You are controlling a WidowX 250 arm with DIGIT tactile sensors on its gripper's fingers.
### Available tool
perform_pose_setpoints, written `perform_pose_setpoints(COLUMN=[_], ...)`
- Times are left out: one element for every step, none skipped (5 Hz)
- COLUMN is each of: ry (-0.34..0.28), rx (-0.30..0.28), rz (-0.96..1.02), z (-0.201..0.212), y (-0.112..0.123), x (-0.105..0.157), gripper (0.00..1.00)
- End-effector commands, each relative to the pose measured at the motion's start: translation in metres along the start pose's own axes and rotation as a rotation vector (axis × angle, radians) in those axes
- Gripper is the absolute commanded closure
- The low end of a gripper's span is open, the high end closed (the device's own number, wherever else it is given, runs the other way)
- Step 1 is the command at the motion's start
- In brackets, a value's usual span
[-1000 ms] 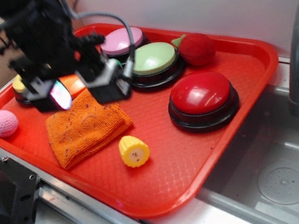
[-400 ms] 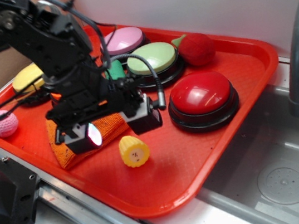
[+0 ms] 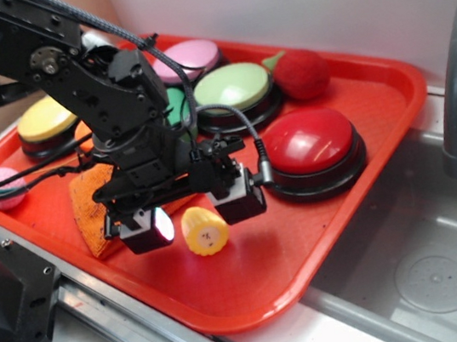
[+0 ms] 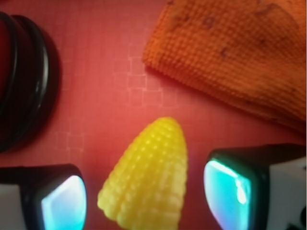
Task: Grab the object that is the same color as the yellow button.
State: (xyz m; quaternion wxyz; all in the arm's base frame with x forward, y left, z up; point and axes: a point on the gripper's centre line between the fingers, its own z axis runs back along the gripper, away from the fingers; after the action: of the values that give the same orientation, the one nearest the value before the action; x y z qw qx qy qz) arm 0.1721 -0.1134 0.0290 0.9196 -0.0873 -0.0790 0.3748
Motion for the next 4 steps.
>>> perform_pose_setpoints(ry=[-0.012, 0.007, 0.017, -0.008], rx=[-0.035, -0.028, -0.019, 0.012], rz=[-0.029, -0.035, -0.042, -0.091], z=[-0.003, -0.008, -0.01, 0.009], y=[-0.009, -0.011, -0.012, -0.01], x=[0.003, 0.005, 0.005, 0.012], gripper=[0.39, 0.99, 1.0, 1.0])
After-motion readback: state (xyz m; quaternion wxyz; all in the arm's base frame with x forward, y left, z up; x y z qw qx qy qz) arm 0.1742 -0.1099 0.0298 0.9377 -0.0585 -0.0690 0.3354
